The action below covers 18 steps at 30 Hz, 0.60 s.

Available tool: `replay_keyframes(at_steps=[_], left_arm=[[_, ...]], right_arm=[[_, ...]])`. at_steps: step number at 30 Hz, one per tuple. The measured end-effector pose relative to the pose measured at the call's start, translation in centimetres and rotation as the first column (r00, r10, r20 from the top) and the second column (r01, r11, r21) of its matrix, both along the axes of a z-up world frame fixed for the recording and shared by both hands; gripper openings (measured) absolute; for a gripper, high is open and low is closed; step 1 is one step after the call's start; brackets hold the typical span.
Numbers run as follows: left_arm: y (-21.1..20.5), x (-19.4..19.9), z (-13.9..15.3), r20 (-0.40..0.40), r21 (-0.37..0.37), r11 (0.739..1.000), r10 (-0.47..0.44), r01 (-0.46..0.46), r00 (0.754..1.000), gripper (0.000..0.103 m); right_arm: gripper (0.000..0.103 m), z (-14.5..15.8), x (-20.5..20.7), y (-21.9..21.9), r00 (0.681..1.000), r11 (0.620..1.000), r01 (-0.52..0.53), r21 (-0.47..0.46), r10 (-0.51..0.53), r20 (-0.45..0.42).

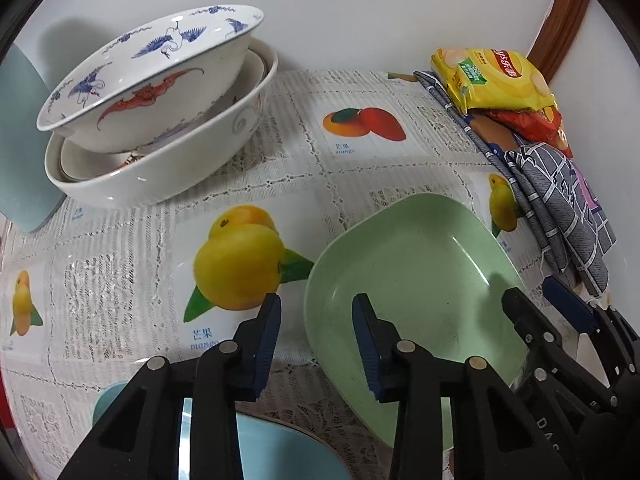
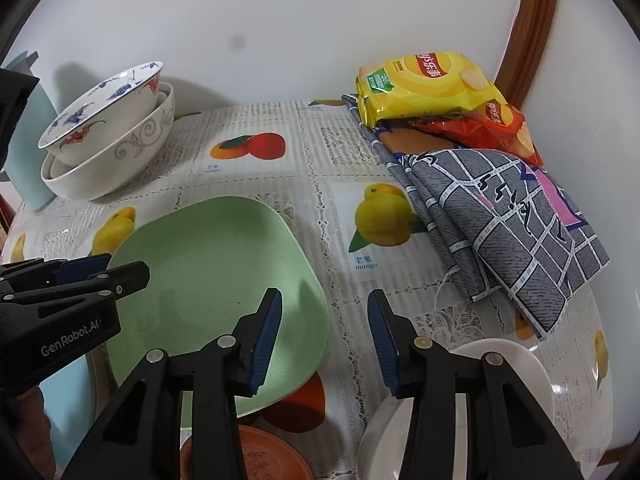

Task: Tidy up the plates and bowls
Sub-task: 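Move both grippers toward the rim of the green square plate, then close both grippers on the green plate rim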

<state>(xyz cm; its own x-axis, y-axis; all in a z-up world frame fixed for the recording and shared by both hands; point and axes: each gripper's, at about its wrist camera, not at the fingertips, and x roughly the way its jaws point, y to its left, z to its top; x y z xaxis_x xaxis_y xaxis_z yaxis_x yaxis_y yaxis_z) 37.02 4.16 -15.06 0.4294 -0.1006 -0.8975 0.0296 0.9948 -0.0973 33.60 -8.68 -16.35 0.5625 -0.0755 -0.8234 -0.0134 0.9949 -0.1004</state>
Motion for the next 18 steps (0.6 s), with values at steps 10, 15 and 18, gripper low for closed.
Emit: replay_keyframes(at_steps=[10,15,18], left_arm=[[0.3,0.2,-0.6,-0.024,0.054,0.998,0.025,-0.023,0.999,0.020],[1.7,0.0,-0.1,-0.024,0.054,0.997,0.061,-0.060,0.998,0.020],[1.6,0.0,-0.2,-0.035,0.043,0.998,0.040,-0.039,0.999,0.020]], right_arm=[[0.044,-0.3,-0.1,0.4,0.999,0.999,-0.037,0.003,0.037,-0.015],[0.044,0.1,-0.4,0.5,0.999,0.999,-0.035,0.012,0.035,0.007],[0.044,0.0,-0.4,0.7,0.999,0.998,-0.047,0.033,0.047,0.005]])
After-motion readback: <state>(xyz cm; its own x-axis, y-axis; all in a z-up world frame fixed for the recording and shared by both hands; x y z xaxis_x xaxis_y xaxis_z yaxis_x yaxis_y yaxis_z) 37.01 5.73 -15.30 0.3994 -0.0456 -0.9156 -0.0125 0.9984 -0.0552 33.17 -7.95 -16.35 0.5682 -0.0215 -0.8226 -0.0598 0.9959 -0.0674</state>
